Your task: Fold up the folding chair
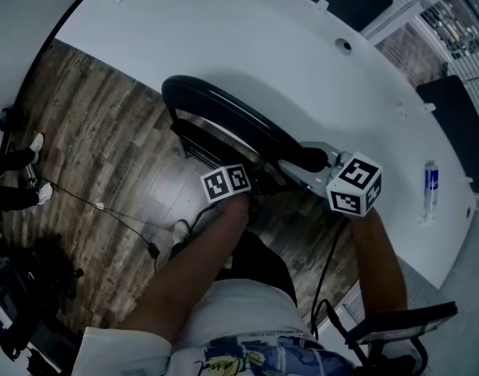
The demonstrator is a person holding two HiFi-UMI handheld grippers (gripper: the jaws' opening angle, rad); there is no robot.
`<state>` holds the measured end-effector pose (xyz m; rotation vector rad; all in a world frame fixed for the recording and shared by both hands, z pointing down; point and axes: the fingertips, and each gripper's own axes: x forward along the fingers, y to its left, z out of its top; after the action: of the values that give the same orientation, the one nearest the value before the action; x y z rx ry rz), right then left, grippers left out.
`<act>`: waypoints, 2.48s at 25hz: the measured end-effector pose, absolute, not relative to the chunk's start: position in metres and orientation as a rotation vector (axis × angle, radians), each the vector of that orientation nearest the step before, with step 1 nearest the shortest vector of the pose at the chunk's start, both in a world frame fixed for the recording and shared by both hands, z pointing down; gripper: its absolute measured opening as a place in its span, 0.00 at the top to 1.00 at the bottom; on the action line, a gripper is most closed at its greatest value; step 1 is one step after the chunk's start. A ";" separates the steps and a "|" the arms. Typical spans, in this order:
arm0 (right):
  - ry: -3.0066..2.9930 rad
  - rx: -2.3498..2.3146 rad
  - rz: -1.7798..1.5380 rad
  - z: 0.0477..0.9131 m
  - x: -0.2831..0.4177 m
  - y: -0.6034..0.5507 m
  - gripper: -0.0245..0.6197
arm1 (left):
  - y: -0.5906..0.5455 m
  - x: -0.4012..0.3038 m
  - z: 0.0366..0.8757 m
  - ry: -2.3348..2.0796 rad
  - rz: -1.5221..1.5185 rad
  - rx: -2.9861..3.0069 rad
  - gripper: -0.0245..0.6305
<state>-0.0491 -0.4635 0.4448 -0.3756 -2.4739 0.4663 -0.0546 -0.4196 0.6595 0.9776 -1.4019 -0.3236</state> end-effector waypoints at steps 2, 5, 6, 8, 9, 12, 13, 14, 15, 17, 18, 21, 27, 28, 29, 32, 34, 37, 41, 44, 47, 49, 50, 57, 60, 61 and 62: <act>-2.462 -0.363 0.443 0.446 -0.051 -0.459 0.80 | -0.417 -0.056 0.658 -1.397 -0.327 0.991 0.62; -2.453 -0.333 0.392 0.449 -0.052 -0.464 0.79 | -0.422 -0.059 0.658 -1.406 -0.322 1.013 0.59; -2.454 -0.313 0.369 0.450 -0.053 -0.468 0.78 | -0.424 -0.060 0.658 -1.414 -0.318 1.018 0.58; -2.457 -0.272 0.325 0.450 -0.053 -0.474 0.74 | -0.424 -0.064 0.657 -1.426 -0.311 1.026 0.56; -2.456 -0.256 0.312 0.450 -0.053 -0.475 0.73 | -0.422 -0.066 0.657 -1.429 -0.313 1.030 0.56; -2.453 -0.221 0.300 0.450 -0.052 -0.473 0.72 | -0.416 -0.070 0.652 -1.435 -0.310 1.049 0.54; -2.454 -0.207 0.296 0.450 -0.053 -0.474 0.72 | -0.415 -0.072 0.651 -1.437 -0.304 1.056 0.54; -2.455 -0.193 0.289 0.450 -0.053 -0.475 0.71 | -0.414 -0.073 0.650 -1.439 -0.298 1.061 0.53; -2.456 -0.180 0.283 0.449 -0.053 -0.477 0.70 | -0.413 -0.074 0.649 -1.441 -0.291 1.066 0.53; -2.452 -0.160 0.268 0.449 -0.053 -0.480 0.70 | -0.412 -0.075 0.647 -1.443 -0.264 1.085 0.52; -2.448 -0.153 0.258 0.449 -0.052 -0.481 0.69 | -0.410 -0.075 0.646 -1.443 -0.247 1.097 0.50; -2.435 -0.136 0.230 0.446 -0.051 -0.483 0.68 | -0.406 -0.075 0.643 -1.443 -0.223 1.119 0.48; -2.450 -0.071 0.215 0.436 -0.048 -0.498 0.68 | -0.405 -0.085 0.641 -1.449 -0.198 1.129 0.48; -2.455 -0.054 0.213 0.436 -0.047 -0.502 0.68 | -0.406 -0.086 0.643 -1.443 -0.190 1.134 0.48; -2.461 -0.034 0.209 0.435 -0.047 -0.505 0.68 | -0.406 -0.088 0.643 -1.438 -0.182 1.141 0.47; -2.488 0.032 0.191 0.415 -0.045 -0.503 0.68 | -0.398 -0.092 0.631 -1.437 -0.166 1.173 0.47; -2.504 0.075 0.178 0.400 -0.045 -0.499 0.68 | -0.391 -0.095 0.620 -1.441 -0.161 1.196 0.47; -2.522 0.140 0.143 0.384 -0.043 -0.496 0.68 | -0.386 -0.099 0.608 -1.446 -0.152 1.235 0.47; -2.531 0.237 0.063 0.370 -0.039 -0.490 0.68 | -0.380 -0.104 0.600 -1.446 -0.138 1.285 0.47; -2.536 0.321 0.024 0.360 -0.036 -0.483 0.68 | -0.372 -0.109 0.590 -1.443 -0.125 1.328 0.47; -2.543 0.396 0.028 0.353 -0.031 -0.472 0.68 | -0.362 -0.113 0.573 -1.420 -0.095 1.410 0.47; -2.535 0.426 0.034 0.352 -0.029 -0.460 0.68 | -0.354 -0.117 0.563 -1.406 -0.080 1.455 0.47; -2.527 0.441 0.034 0.353 -0.029 -0.454 0.68 | -0.349 -0.120 0.558 -1.404 -0.074 1.476 0.47; -2.482 0.532 0.068 0.356 -0.025 -0.405 0.69 | -0.316 -0.138 0.505 -1.400 0.032 1.714 0.48; -2.478 0.573 0.086 0.357 -0.024 -0.381 0.71 | -0.294 -0.143 0.486 -1.360 0.045 1.801 0.51; -2.476 0.584 0.097 0.359 -0.024 -0.373 0.72 | -0.286 -0.145 0.481 -1.344 0.048 1.822 0.54; -2.472 0.594 0.109 0.362 -0.023 -0.363 0.73 | -0.277 -0.146 0.477 -1.326 0.054 1.841 0.55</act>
<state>-0.0228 -0.3630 0.3619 0.5940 -2.4725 0.1087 -0.1461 -0.2767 0.4767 1.8413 -1.3258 0.0537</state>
